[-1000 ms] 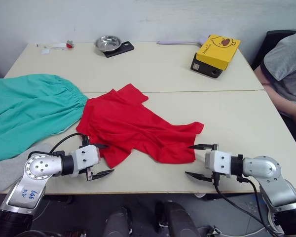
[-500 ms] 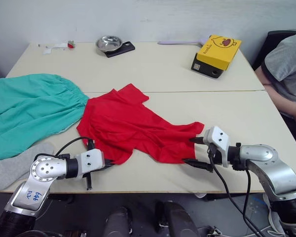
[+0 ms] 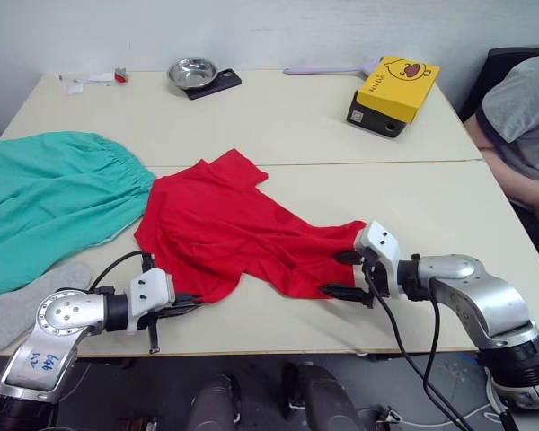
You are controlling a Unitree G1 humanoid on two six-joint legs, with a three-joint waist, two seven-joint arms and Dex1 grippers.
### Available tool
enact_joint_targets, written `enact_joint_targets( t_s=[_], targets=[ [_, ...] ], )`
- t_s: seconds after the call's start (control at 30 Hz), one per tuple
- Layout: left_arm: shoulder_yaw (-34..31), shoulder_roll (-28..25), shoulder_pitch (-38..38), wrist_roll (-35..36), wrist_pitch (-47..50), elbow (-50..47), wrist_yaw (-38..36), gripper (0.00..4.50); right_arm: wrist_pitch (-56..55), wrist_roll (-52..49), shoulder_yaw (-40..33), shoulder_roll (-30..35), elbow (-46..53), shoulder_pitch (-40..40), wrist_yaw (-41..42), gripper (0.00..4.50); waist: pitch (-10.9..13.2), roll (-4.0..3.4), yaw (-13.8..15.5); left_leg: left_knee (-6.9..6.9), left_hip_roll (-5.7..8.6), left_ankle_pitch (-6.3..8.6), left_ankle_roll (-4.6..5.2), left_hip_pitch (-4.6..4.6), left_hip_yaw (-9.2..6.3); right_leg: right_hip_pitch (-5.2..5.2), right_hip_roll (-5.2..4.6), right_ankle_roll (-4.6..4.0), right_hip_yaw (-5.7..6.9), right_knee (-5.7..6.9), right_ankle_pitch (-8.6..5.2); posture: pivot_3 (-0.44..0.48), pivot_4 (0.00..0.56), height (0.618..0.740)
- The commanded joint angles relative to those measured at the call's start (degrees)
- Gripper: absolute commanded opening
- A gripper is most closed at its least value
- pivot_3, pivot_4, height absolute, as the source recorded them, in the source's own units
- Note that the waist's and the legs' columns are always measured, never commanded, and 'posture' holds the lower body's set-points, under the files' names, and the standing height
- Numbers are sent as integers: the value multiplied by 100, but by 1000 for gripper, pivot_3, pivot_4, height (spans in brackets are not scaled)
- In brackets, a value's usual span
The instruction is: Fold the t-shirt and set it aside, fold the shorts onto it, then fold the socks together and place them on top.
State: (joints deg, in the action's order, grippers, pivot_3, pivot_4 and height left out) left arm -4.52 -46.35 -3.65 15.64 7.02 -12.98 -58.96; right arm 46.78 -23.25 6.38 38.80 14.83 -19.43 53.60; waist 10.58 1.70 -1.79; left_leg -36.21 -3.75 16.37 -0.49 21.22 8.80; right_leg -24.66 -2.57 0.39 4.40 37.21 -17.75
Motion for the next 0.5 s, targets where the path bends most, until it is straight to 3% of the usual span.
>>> enact_joint_targets(
  t_s=[0.03, 0.13, 0.47, 0.5],
  targets=[
    [-213, -88, -14, 139, -4, -159, -26, 12, 128, -206, 11, -115, 35, -117, -2, 4315, 0, 0, 5, -1, 0, 3, 5, -1, 0, 1, 0, 0, 0, 1, 0, 0, 150, 740],
    [-288, -92, -56, 140, -6, -121, -22, 0, 229, -321, -109, -71, 100, -86, 47, 3581, 0, 1, 12, 0, 0, 2, 6, -1, 0, 0, 0, 0, 1, 2, 0, 0, 150, 740],
    [-481, -88, -134, 209, -40, 2, -91, 0, -102, -497, -341, 296, 205, 129, 401, 26, 0, 1, 7, 2, 0, 3, 6, 0, 0, 0, 1, 0, 1, -1, 0, 0, 150, 740],
    [-536, -100, -146, 252, -27, 17, -114, 0, -311, -517, -420, 376, 215, 195, 556, 26, 1, 1, 10, 1, 0, 3, 6, -1, 0, 0, 1, 0, 1, -1, 0, 0, 150, 740]
  ],
)
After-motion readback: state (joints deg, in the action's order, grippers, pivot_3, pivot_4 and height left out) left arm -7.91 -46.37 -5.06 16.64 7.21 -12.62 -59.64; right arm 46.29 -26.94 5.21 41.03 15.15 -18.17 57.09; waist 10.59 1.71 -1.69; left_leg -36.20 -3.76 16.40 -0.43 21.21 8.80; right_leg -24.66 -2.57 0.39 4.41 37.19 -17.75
